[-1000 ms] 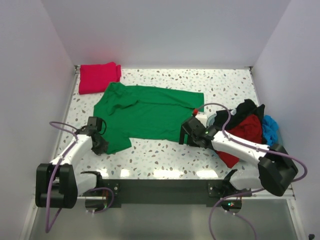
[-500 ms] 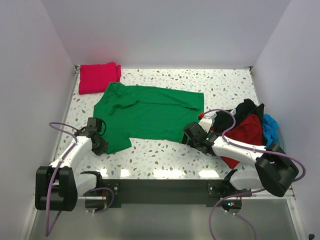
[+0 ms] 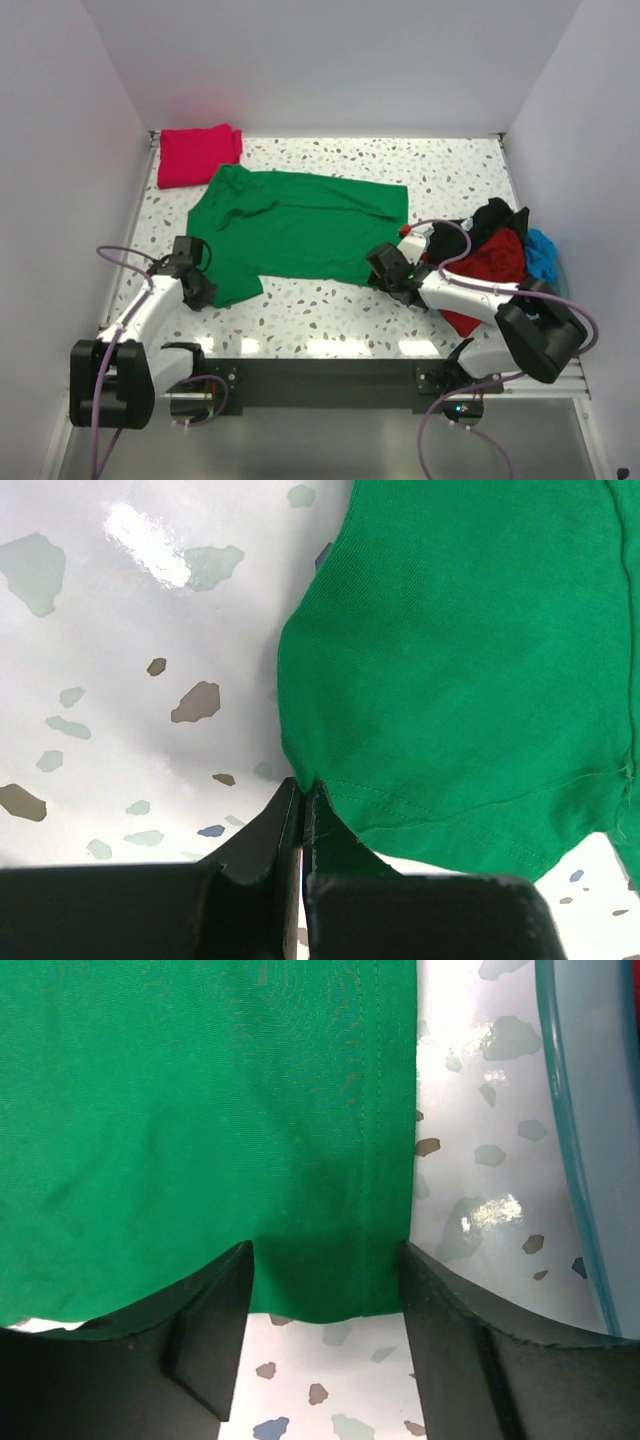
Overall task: Fold and stack the t-shirts
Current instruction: Fold the tshirt
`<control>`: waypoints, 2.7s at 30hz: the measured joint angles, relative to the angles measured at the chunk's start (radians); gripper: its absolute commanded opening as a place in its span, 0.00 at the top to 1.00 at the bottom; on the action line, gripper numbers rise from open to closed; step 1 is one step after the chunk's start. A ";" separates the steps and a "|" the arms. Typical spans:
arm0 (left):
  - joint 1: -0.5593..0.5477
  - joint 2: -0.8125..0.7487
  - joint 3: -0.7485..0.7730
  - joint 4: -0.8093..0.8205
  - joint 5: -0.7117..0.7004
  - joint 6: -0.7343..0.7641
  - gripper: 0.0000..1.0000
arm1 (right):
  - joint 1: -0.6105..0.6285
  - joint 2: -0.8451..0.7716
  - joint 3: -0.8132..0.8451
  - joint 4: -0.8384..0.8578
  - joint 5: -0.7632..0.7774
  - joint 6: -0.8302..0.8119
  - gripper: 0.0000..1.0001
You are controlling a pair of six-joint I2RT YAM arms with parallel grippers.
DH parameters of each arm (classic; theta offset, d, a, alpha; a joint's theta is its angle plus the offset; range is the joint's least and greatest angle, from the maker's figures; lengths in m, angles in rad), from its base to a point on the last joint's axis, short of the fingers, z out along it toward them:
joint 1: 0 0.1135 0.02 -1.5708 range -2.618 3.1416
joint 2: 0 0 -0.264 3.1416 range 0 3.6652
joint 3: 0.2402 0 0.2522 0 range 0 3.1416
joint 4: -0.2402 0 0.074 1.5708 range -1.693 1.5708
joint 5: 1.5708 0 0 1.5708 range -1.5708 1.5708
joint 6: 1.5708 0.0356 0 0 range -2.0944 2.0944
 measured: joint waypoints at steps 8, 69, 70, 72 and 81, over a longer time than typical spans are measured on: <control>0.000 -0.038 0.000 -0.006 0.011 0.000 1.00 | -0.004 0.006 -0.016 0.016 0.013 0.003 0.88; 0.011 0.122 0.342 0.116 0.133 0.027 1.00 | -0.209 0.037 0.251 -0.285 -0.243 -0.292 1.00; 0.012 0.097 0.325 0.114 0.130 0.027 1.00 | -0.199 0.027 0.238 -0.288 -0.249 -0.291 1.00; 0.015 0.051 0.289 0.106 0.131 0.027 1.00 | -0.183 0.020 0.214 -0.289 -0.265 -0.285 1.00; 0.022 0.045 0.294 0.056 0.125 0.039 1.00 | -0.176 0.031 0.204 -0.325 -0.257 -0.283 1.00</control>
